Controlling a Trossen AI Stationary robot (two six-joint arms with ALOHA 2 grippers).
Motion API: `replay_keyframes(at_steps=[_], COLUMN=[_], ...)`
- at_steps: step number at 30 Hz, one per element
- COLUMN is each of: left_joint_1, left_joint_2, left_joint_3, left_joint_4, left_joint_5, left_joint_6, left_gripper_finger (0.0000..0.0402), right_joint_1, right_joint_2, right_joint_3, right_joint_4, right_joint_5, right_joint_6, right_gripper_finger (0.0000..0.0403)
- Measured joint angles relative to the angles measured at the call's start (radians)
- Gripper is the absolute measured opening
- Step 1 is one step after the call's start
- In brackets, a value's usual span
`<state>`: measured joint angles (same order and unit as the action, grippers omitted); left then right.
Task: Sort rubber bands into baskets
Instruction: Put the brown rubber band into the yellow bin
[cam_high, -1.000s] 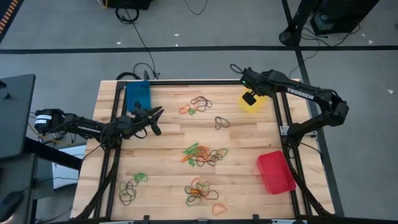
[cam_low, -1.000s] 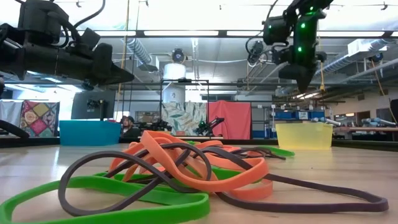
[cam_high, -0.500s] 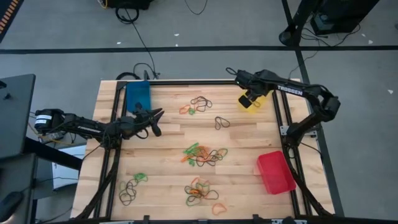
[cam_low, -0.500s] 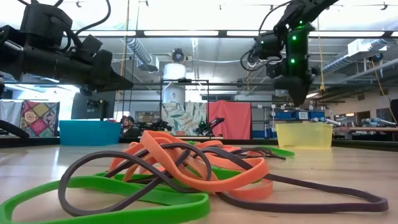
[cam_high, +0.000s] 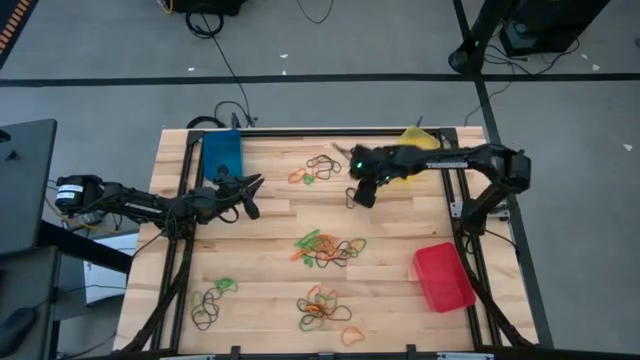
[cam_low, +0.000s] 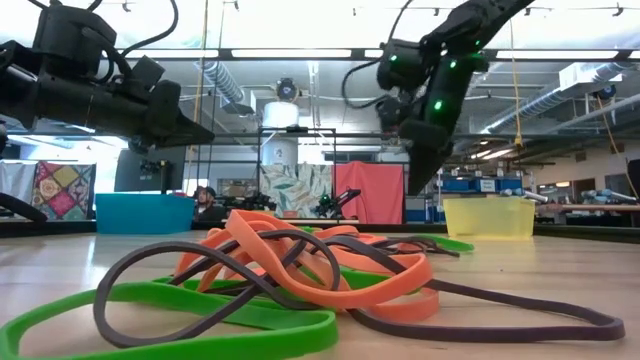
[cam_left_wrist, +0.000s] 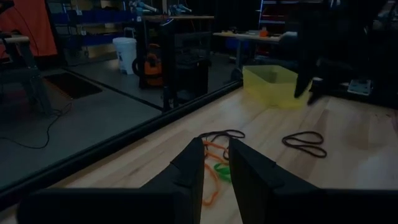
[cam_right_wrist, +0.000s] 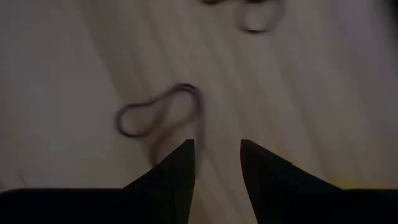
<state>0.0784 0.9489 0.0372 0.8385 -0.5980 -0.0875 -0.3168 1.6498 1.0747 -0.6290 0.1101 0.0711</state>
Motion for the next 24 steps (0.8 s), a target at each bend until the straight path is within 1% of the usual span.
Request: replay_keyframes(at_steps=[4,7,11,13,17,19,21,24], left_joint_1=[0.000,0.000,0.000,0.000,0.000,0.000,0.000,0.000], left_joint_2=[0.000,0.000,0.000,0.000,0.000,0.000,0.000,0.000], left_joint_3=[0.000,0.000,0.000,0.000,0.000,0.000,0.000,0.000], left_joint_4=[0.000,0.000,-0.004,-0.004,-0.004,-0.004,-0.007,-0.007], left_joint_5=[0.000,0.000,-0.006,-0.010,-0.017,-0.019,-0.019,-0.020], left_joint_6=[0.000,0.002,0.009,0.009,0.010,0.011,0.014,0.026], left_gripper_finger=[0.0078,0.0078,0.0078,0.0078,0.0078,0.0078,0.0078,0.0078], right_joint_1=[0.042,0.048,0.019,0.000,-0.030,-0.033,-0.033,-0.029], right_joint_2=[0.087,0.143,0.202,0.218,0.239,0.246,0.246,0.247], right_joint_3=[-0.001,0.000,0.000,0.004,0.007,0.007,0.007,0.007], right_joint_4=[0.102,0.139,0.135,0.140,0.136,0.132,0.128,0.122], right_joint_5=[0.000,0.005,0.076,0.063,-0.010,-0.013,-0.024,-0.034], right_joint_6=[-0.021,-0.041,-0.030,-0.023,-0.039,-0.046,-0.048,-0.072], right_gripper_finger=[0.0140,0.0140,0.0140,0.0140,0.0137,0.0126,0.0104,0.0046])
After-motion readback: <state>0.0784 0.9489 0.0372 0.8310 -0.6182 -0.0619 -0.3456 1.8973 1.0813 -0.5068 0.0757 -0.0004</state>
